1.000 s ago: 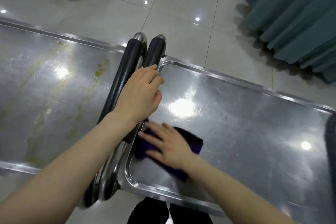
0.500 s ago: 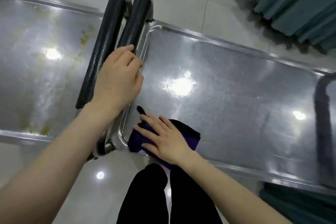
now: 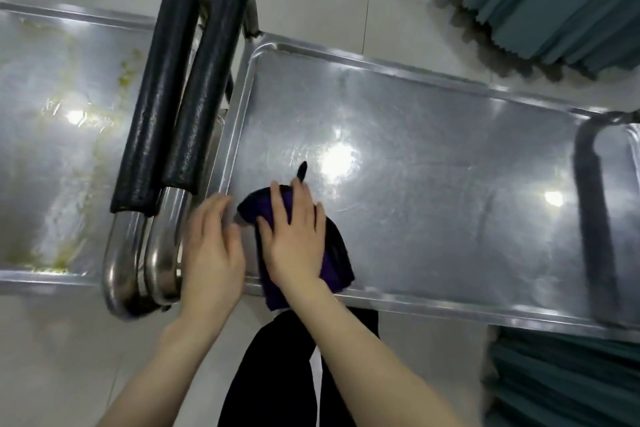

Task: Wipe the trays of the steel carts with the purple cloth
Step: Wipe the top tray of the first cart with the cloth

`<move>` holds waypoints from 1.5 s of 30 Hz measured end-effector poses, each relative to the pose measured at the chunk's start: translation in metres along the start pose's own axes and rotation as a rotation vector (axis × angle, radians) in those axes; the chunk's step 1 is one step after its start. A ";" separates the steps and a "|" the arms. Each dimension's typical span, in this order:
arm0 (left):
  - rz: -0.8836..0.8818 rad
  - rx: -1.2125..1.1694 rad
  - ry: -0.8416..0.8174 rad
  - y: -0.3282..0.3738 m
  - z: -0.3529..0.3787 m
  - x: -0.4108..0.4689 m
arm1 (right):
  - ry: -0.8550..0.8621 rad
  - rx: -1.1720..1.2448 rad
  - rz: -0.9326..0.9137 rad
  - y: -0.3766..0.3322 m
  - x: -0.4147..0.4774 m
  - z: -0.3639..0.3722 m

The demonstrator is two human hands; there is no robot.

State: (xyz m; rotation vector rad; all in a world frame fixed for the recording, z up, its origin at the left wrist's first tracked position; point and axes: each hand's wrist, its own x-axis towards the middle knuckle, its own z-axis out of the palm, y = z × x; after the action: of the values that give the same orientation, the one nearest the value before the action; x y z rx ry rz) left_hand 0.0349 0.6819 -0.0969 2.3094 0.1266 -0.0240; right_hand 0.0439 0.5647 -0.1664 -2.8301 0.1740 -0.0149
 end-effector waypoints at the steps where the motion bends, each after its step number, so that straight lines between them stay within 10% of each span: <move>1: -0.032 0.000 0.012 -0.003 0.001 0.001 | -0.021 0.033 -0.050 -0.018 0.002 0.006; 5: -0.035 0.040 -0.079 -0.005 0.010 0.006 | -0.064 0.077 -0.084 0.003 0.002 -0.004; 13: -0.037 0.128 -0.137 -0.021 0.016 0.011 | 0.160 -0.017 0.690 0.125 -0.008 -0.041; 20: -0.107 -0.153 -0.040 -0.023 0.015 0.013 | -0.022 0.050 0.164 -0.049 0.006 0.015; 24: -0.048 -0.085 -0.010 -0.023 0.016 0.013 | -0.053 0.077 0.002 -0.016 0.005 0.005; 33: 0.046 0.189 -0.107 -0.013 0.034 0.004 | 0.204 0.000 0.759 0.152 0.013 -0.051; 40: 0.110 0.173 -0.076 -0.010 0.033 0.013 | 0.012 0.037 0.089 -0.005 0.034 0.001; 45: 0.139 0.215 -0.147 -0.001 0.045 0.017 | -0.017 0.074 0.017 0.075 0.024 -0.024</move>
State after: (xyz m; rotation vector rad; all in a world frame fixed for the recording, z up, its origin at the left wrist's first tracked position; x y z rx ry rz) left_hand 0.0531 0.6508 -0.1287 2.5161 -0.1171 -0.1421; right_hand 0.0583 0.4838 -0.1661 -2.7542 0.1894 0.0061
